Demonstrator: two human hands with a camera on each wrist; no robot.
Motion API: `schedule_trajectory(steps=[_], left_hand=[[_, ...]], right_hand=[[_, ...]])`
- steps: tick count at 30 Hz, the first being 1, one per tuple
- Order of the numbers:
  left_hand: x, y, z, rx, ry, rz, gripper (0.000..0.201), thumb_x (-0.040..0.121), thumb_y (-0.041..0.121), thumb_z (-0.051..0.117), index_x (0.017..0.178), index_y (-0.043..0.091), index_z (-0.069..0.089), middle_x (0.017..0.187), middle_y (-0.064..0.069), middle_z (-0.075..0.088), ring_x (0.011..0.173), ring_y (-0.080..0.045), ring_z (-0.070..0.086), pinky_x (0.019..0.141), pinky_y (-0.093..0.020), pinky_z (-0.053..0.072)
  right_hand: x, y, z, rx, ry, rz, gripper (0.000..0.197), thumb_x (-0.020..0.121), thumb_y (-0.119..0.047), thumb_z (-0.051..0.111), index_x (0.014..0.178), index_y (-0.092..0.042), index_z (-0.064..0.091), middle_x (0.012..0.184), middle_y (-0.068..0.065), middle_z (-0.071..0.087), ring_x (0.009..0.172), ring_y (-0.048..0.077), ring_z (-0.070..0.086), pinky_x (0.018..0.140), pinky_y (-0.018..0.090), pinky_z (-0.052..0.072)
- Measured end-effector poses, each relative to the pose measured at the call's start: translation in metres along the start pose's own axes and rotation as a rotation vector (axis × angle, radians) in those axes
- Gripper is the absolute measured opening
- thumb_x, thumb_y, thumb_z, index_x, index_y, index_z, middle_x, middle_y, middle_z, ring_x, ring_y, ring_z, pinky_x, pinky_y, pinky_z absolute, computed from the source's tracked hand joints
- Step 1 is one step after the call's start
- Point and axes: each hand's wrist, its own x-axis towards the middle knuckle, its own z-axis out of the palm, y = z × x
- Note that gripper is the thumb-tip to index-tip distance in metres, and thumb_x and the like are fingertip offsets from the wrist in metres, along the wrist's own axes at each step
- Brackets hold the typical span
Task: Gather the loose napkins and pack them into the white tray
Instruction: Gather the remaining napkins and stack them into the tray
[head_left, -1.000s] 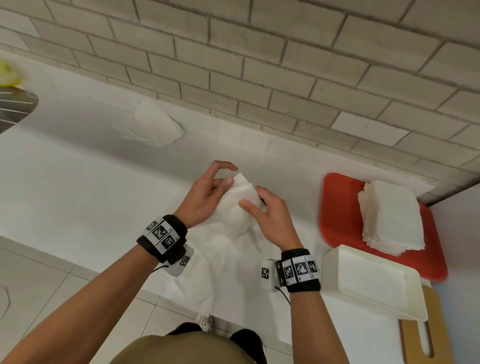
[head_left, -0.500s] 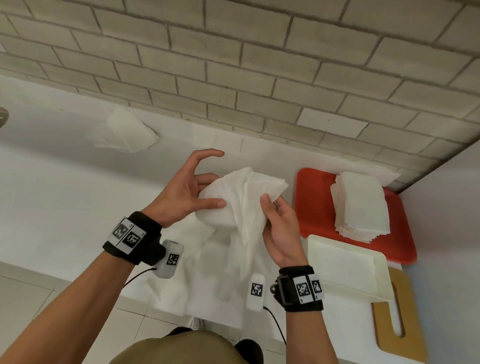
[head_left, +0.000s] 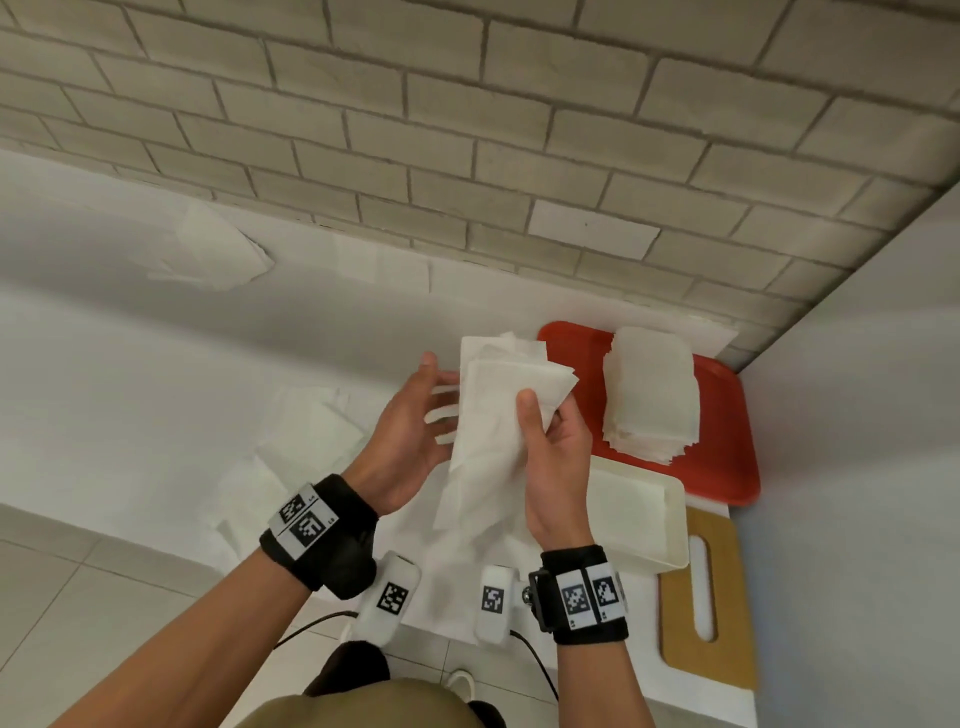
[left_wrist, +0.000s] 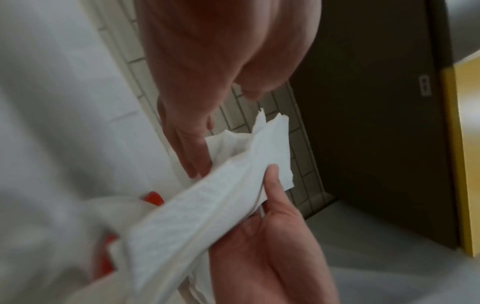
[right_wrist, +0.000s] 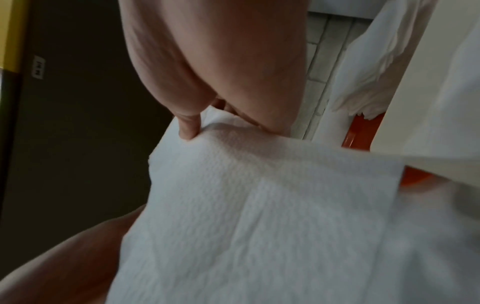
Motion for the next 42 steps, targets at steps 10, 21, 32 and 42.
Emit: schedule_trajectory(steps=[10,21,32,42], left_hand=[[-0.009,-0.055,0.038,-0.091,-0.070,-0.089,0.049,0.110,0.049,0.051,0.137,0.012,0.072,0.142,-0.015,0.068,0.135,-0.034,0.062,0.119,-0.051,0.045],[-0.016,-0.074,0.075,-0.054,-0.011,0.003,0.058,0.107,0.059,0.049,0.132,0.008,0.062,0.123,-0.011,0.074,0.110,-0.026,0.072,0.103,-0.048,0.055],[-0.017,-0.066,0.085,0.814,-0.467,0.248,0.029,0.107,0.025,0.066,0.134,0.018,0.067,0.121,0.004,0.078,0.107,-0.011,0.076,0.093,-0.032,0.060],[0.023,-0.060,0.092,1.119,-0.425,0.313,0.035,0.092,0.034,0.084,0.125,0.023,0.076,0.113,0.010,0.078,0.101,-0.007,0.073,0.090,-0.033,0.060]], right_hand=[[-0.018,-0.004,-0.051,-0.078,0.069,0.167,0.023,0.107,-0.033,0.069,0.125,-0.020,0.077,0.116,-0.003,0.081,0.110,0.015,0.077,0.091,0.033,0.060],[-0.021,-0.012,-0.075,-0.038,0.184,0.171,0.021,0.108,-0.035,0.066,0.125,-0.025,0.076,0.116,-0.008,0.081,0.110,0.012,0.077,0.102,0.043,0.062],[-0.004,-0.033,-0.117,-0.309,-0.072,-0.030,0.084,0.084,-0.047,0.079,0.153,-0.050,0.033,0.159,-0.007,0.042,0.149,0.014,0.041,0.122,0.050,0.042],[-0.004,-0.052,-0.187,-0.404,0.033,0.000,0.023,0.098,-0.028,0.082,0.119,-0.025,0.073,0.113,-0.003,0.080,0.108,0.018,0.076,0.092,0.041,0.062]])
